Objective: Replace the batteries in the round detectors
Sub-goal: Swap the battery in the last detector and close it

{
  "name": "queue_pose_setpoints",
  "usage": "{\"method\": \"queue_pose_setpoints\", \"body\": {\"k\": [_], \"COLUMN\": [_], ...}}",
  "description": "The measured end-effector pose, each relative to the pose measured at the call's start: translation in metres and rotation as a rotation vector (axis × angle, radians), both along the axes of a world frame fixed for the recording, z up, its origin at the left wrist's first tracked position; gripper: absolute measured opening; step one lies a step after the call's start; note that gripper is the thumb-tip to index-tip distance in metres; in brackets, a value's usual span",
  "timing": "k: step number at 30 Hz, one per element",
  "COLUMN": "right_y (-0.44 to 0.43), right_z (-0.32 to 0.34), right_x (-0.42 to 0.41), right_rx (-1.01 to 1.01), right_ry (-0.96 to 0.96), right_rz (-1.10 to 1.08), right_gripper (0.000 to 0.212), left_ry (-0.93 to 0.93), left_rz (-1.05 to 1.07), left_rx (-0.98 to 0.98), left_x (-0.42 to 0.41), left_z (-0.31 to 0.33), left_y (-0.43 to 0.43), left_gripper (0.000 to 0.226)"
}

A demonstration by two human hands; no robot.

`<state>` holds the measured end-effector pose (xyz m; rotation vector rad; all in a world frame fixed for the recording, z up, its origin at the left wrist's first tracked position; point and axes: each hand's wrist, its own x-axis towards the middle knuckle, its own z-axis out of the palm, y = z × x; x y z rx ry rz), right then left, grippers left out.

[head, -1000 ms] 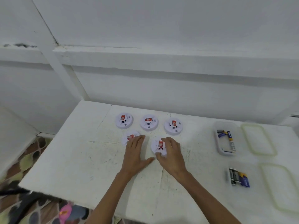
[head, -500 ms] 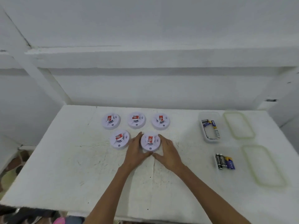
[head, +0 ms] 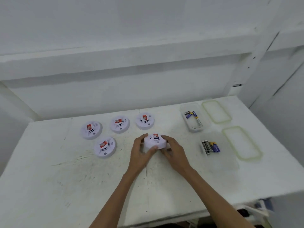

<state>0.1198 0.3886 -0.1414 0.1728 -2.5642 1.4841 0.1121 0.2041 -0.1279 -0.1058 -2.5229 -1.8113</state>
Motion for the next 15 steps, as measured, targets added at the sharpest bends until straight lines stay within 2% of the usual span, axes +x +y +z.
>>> {"method": "queue_pose_setpoints", "body": {"k": [3,6,10,15], "right_y": [0.022,0.035,0.039,0.036], "right_z": [0.010,0.012,0.006,0.005], "right_x": [0.006,0.014,0.015,0.016], "right_rx": [-0.016,-0.013,-0.106,-0.209], "right_ry": [-0.066,-0.100,-0.160,-0.066], "right_rz": [-0.050,-0.090,-0.186,-0.337], "right_gripper": [0.033,0.032,0.037,0.044], "left_ry": [0.016,-0.117,-0.209,-0.248], "left_rz": [-0.045,-0.091,-0.105,-0.153], "left_rx": [0.078,0.147,0.229,0.200], "left_x": [0.002,0.005,0.001,0.000], "left_z": [0.006,0.011,0.006,0.000], "left_y": [0.023,0.043,0.056,0.054], "left_gripper": [0.056,0.045,0.049,0.063]}}
